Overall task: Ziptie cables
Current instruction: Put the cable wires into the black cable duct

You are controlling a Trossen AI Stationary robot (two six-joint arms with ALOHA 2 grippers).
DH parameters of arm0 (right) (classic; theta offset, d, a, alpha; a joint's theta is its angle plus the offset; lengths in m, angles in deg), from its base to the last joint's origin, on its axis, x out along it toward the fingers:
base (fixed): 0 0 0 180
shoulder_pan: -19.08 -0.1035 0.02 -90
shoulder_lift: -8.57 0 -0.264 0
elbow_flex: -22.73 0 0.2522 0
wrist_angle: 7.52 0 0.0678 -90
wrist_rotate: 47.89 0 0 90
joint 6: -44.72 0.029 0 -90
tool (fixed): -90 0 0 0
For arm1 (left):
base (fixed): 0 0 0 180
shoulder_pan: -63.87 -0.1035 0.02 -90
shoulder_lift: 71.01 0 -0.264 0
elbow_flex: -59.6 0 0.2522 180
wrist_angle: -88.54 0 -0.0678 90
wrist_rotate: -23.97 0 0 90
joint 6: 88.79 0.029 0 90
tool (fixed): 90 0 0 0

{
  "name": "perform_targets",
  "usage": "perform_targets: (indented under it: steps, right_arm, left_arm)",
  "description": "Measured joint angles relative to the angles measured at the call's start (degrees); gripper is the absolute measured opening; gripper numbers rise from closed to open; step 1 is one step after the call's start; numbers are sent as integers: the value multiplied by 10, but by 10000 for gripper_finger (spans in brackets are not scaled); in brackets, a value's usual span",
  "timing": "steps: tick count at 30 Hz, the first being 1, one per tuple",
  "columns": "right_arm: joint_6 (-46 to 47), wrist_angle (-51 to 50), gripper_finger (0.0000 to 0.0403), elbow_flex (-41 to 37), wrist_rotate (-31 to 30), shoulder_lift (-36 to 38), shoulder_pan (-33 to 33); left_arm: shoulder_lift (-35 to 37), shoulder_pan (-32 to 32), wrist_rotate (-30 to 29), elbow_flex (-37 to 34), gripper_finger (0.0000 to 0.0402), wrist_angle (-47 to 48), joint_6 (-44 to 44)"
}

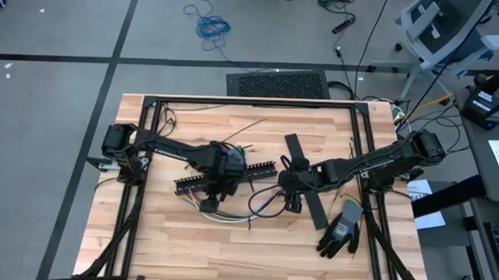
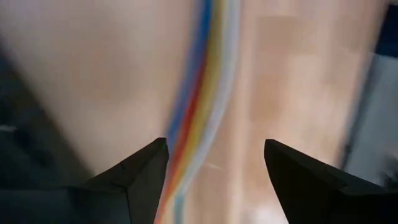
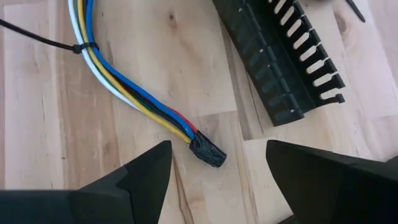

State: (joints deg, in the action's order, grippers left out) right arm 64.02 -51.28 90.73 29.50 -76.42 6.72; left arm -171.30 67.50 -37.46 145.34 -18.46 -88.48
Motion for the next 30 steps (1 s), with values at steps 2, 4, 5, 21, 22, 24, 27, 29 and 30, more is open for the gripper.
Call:
perform_targets:
  steps: [2, 4, 5, 21, 22, 24, 27, 29, 30]
  right_arm:
    - [10, -1, 254, 0, -8, 0, 0]
    - [12, 0, 254, 0, -9, 0, 0]
    - [12, -1, 254, 0, -9, 0, 0]
    - [28, 2, 254, 0, -10, 0, 0]
    - [30, 3, 254, 0, -10, 0, 0]
    - [36, 3, 254, 0, -10, 0, 0]
    - [38, 7, 254, 0, -11, 0, 0]
    - [34, 15, 254, 0, -11, 0, 0]
    - [29, 21, 254, 0, -11, 0, 0]
  left_arm:
    - [24, 12, 39, 0, 266, 8, 39]
    - [55, 33, 16, -5, 266, 6, 62]
    - [65, 45, -26, -12, 266, 11, 62]
    - [75, 173, -227, -84, 266, -114, 44]
    - [75, 171, -227, -84, 266, -116, 29]
    - [75, 166, -226, -84, 266, -116, -5]
    - [75, 165, -231, -84, 266, -127, 6]
    - [75, 163, -231, -95, 266, -166, 5]
    - [75, 163, -230, -105, 266, -185, 1]
